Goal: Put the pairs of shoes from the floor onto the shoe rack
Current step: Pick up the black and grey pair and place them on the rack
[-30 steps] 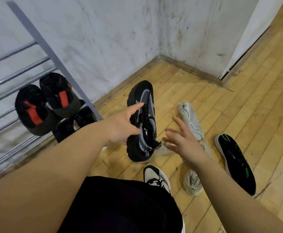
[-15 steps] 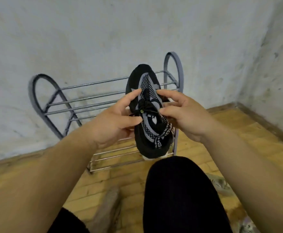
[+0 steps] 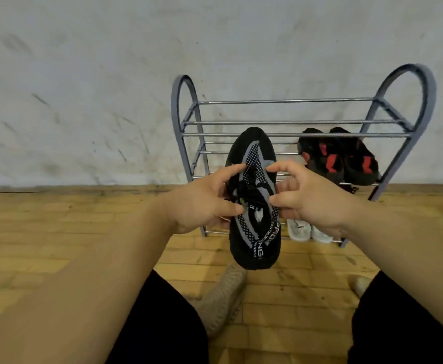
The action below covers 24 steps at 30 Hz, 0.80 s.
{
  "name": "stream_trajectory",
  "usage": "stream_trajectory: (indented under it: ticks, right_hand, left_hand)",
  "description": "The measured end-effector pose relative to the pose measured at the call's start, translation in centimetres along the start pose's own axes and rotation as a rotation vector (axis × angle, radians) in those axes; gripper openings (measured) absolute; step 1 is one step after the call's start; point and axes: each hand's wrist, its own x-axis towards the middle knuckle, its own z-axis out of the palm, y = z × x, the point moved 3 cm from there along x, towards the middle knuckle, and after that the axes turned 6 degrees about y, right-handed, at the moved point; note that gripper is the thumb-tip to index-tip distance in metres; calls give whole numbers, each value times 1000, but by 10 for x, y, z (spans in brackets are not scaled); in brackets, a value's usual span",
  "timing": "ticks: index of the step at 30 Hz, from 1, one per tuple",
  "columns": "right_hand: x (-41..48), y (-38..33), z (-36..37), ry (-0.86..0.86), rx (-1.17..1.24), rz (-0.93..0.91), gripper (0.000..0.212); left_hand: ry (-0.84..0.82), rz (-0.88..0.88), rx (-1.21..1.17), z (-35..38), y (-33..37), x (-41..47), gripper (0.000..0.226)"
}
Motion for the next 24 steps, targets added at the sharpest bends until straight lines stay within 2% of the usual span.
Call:
stream_trajectory:
  ticks: [2, 5, 8, 10, 14, 19, 21, 24]
  right_hand:
    - [2, -4, 13, 5, 14, -42, 51]
    - [10, -25, 42, 49, 32, -165, 47]
    - [18, -59, 86, 12, 166, -260, 46]
    - [21, -81, 126, -74, 160, -281, 47]
    - [20, -91, 232, -281, -302, -288, 56]
    - [-3, -58, 365, -603, -789, -339, 66]
    - [-2, -34, 394, -656, -846, -270, 64]
    - [9, 14, 404, -647, -812, -51, 63]
  left_hand:
    - [20, 29, 23, -9, 3, -9, 84]
    - [161, 152, 21, -37, 20, -32, 80]
    - [381, 289, -166, -76, 26, -69, 74]
    - [490, 342, -324, -99, 9, -101, 70]
    - [706, 292, -507, -134, -71, -174, 72]
    - [878, 148, -719, -141, -188, -256, 75]
    - [929, 95, -785, -140, -227, -272, 72]
    - [929, 5, -832, -135, -266, -272, 70]
